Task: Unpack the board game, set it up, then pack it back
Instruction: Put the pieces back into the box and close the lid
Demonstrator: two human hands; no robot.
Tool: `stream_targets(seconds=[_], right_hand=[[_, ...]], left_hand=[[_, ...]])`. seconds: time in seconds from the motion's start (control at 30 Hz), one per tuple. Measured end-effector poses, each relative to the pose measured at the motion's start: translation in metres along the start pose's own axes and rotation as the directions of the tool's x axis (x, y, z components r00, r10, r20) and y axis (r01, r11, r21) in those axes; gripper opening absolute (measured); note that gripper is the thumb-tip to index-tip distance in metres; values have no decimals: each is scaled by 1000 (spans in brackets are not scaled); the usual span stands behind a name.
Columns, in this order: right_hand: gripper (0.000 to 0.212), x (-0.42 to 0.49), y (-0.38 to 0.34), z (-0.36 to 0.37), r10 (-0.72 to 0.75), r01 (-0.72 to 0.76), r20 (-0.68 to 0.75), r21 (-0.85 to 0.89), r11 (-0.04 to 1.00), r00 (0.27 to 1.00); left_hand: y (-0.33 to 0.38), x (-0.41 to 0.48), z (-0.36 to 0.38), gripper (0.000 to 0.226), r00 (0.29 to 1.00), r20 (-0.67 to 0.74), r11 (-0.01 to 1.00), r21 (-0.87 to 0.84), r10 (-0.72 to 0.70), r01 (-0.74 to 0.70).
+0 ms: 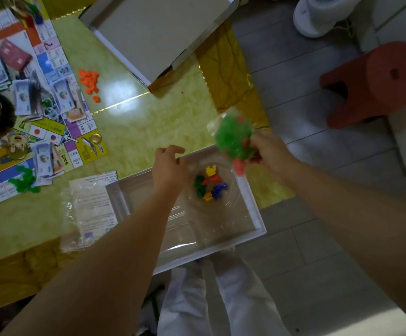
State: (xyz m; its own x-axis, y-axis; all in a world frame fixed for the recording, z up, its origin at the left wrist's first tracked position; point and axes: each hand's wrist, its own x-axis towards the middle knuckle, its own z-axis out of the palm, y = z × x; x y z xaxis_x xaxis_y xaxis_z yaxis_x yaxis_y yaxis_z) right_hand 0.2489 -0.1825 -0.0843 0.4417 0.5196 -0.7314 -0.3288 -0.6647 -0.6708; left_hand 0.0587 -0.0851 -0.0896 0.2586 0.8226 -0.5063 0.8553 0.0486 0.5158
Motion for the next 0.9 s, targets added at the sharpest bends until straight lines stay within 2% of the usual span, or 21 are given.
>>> stream_targets(seconds=[0.1, 0.2, 0.27, 0.33, 0.4, 0.43, 0.5, 0.57, 0.67, 0.73, 0.8, 0.83, 0.9], right_hand=[[10, -17, 15, 19, -6, 69, 158, -395, 916, 987], [25, -24, 34, 40, -69, 146, 153, -574, 806, 986], [37, -25, 42, 50, -114, 173, 130, -683, 709, 985], [45, -26, 49, 57, -207, 231, 130, -767, 599, 970], [54, -31, 51, 60, -373, 262, 76, -838, 478, 925], [55, -35, 52, 60, -474, 268, 44, -869, 417, 880], [45, -40, 56, 59, -610, 351, 60, -861, 369, 790], [40, -40, 64, 58, -587, 485, 211, -797, 360, 782], [59, -39, 72, 60, -385, 481, 354, -819, 313, 852], [62, -36, 69, 63, -286, 433, 368, -877, 208, 885], [53, -33, 61, 67, -286, 420, 369, -896, 143, 884], [45, -32, 55, 71, -316, 406, 343, -899, 162, 885], [25, -28, 41, 78, -417, 384, 253, -883, 269, 873]], left_hand=[[-11, -10, -10, 30, 999, -54, 998, 57, -2, 5], [-24, -25, -15, 22, 995, -36, 991, 104, 90, -86], [-34, -36, -12, 22, 967, 63, 961, 109, 247, -253], [-44, -44, -6, 33, 905, 209, 911, 105, 371, -398], [-49, -49, 2, 52, 867, 349, 877, 196, 355, -438], [-50, -52, 7, 59, 859, 396, 857, 262, 324, -444], [-48, -56, 15, 67, 850, 425, 830, 315, 311, -461], [-48, -57, 19, 68, 849, 417, 841, 282, 326, -461], [-50, -54, 19, 65, 846, 437, 856, 264, 304, -444], [-49, -49, 17, 61, 847, 449, 875, 241, 284, -420], [-47, -42, 13, 52, 865, 413, 904, 186, 284, -386], [-48, -39, 8, 47, 884, 364, 917, 156, 293, -368], [-50, -32, -8, 32, 928, 196, 932, 121, 316, -342]])
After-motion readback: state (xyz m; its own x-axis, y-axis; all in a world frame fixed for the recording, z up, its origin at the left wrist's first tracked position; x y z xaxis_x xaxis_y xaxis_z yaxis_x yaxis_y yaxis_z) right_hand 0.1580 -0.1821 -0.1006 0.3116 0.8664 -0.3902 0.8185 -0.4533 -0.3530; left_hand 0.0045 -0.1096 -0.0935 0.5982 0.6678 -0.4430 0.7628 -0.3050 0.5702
